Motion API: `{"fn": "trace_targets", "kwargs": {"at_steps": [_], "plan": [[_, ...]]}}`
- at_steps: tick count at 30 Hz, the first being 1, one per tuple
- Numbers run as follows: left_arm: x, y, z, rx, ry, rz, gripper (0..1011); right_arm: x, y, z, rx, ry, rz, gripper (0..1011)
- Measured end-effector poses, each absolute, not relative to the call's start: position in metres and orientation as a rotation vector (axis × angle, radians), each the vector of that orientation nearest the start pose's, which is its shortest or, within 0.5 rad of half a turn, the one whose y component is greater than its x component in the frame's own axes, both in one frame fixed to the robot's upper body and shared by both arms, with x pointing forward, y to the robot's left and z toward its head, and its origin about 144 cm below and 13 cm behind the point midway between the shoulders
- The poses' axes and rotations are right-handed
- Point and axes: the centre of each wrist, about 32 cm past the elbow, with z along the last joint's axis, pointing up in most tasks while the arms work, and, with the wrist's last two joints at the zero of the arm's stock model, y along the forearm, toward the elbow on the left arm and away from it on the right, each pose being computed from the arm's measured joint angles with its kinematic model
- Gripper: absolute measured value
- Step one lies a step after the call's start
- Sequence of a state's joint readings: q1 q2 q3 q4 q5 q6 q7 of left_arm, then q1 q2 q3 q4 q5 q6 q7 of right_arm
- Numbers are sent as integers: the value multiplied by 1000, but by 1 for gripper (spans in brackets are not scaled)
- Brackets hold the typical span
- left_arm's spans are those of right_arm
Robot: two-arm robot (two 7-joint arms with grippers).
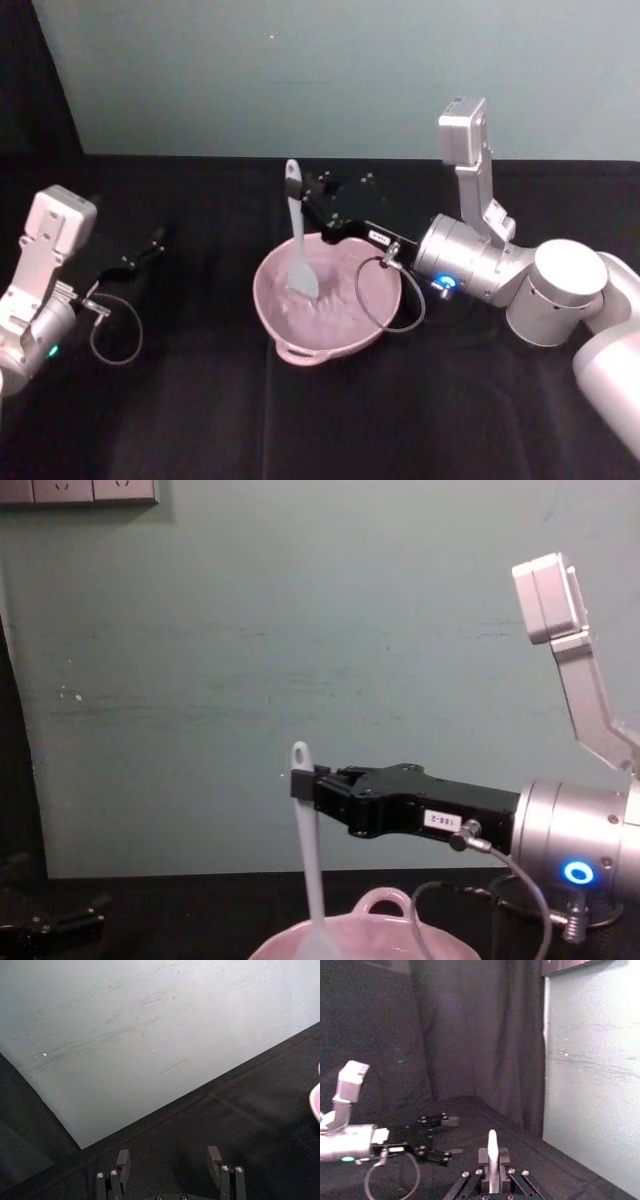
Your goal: Use the one hand to pick up the spoon and stir the clear water in the bowl.
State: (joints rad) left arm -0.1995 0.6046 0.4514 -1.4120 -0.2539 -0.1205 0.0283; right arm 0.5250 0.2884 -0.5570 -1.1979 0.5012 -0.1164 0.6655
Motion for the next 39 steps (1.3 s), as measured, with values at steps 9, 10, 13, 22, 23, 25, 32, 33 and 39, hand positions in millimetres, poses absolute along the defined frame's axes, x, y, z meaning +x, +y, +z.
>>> {"fn": "trace_targets", "kwargs": {"at_steps": [9,10,13,22,23,25,32,33,39], "plan": [[489,310,1140,304,-285,1248,1011,577,-218,1188,53,-78,-612,123],[489,310,1140,304,-285,1248,1011,575,-223,1188,52,-82,-626,123],[489,310,1140,304,-285,1248,1011,569,-233,1189,50,-88,-646,123],[489,310,1140,304,-285,1248,1011,551,-241,1192,45,-99,-638,123],[489,310,1140,304,-285,1248,1011,550,-241,1193,45,-99,-636,123],[489,310,1140,304,-285,1248,1011,547,-238,1193,44,-98,-625,123],[489,310,1140,304,-285,1248,1011,540,-224,1191,50,-87,-577,123],[489,310,1140,304,-285,1248,1011,539,-222,1190,51,-86,-571,123],[489,310,1140,304,-285,1248,1011,540,-201,1189,58,-76,-508,123]]}}
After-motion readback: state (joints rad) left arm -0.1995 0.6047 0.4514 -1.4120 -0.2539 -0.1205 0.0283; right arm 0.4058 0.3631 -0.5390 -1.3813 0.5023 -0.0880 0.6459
